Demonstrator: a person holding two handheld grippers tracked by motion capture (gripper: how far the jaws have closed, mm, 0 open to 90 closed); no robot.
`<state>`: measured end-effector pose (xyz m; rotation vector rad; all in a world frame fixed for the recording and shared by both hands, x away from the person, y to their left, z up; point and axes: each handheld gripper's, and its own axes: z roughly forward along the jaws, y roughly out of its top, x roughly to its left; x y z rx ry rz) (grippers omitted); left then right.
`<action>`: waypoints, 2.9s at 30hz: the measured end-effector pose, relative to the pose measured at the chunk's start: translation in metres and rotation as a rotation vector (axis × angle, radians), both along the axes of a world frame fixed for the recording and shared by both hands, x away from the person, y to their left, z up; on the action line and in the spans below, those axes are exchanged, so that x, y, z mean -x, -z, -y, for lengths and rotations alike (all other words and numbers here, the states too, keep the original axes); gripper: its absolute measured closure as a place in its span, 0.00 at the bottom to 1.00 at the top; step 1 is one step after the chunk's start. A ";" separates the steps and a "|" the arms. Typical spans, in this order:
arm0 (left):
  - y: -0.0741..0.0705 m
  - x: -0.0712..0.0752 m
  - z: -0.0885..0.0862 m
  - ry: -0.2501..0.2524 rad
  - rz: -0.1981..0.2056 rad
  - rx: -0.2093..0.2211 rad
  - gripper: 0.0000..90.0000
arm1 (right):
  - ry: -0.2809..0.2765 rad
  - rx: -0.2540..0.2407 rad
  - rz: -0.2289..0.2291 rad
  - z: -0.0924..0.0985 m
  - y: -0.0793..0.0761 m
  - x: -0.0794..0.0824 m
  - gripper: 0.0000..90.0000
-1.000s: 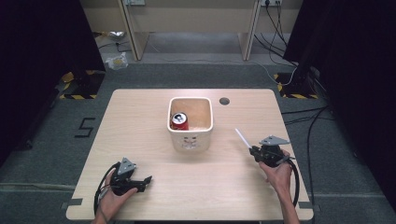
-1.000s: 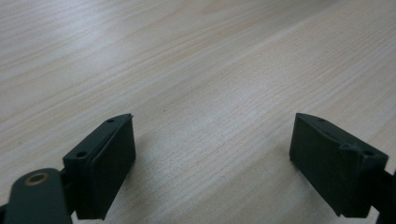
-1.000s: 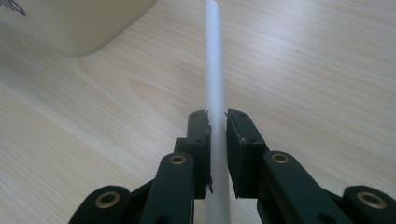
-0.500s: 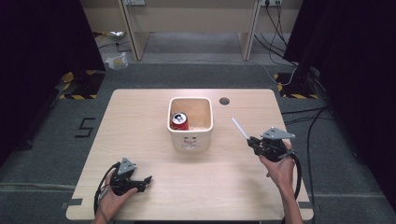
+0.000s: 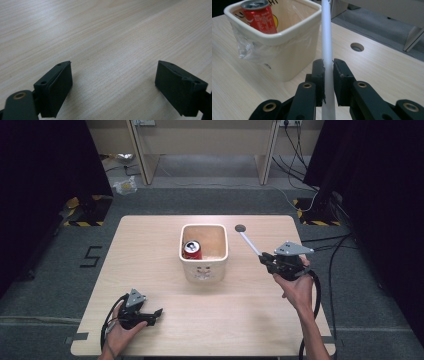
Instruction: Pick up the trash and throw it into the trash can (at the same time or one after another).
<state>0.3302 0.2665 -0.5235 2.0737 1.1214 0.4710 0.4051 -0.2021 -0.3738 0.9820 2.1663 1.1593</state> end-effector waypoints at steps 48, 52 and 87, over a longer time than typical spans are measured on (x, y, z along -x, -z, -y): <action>0.000 0.000 0.000 -0.001 -0.001 0.000 0.15 | -0.160 0.129 -0.112 -0.135 -0.014 -0.066 0.88; 0.000 0.000 0.000 0.000 -0.002 -0.001 0.15 | -0.153 0.139 -0.138 -0.138 -0.013 -0.070 0.88; 0.000 0.000 0.000 0.000 -0.002 -0.001 0.15 | -0.098 0.070 -0.095 -0.111 -0.032 -0.060 0.43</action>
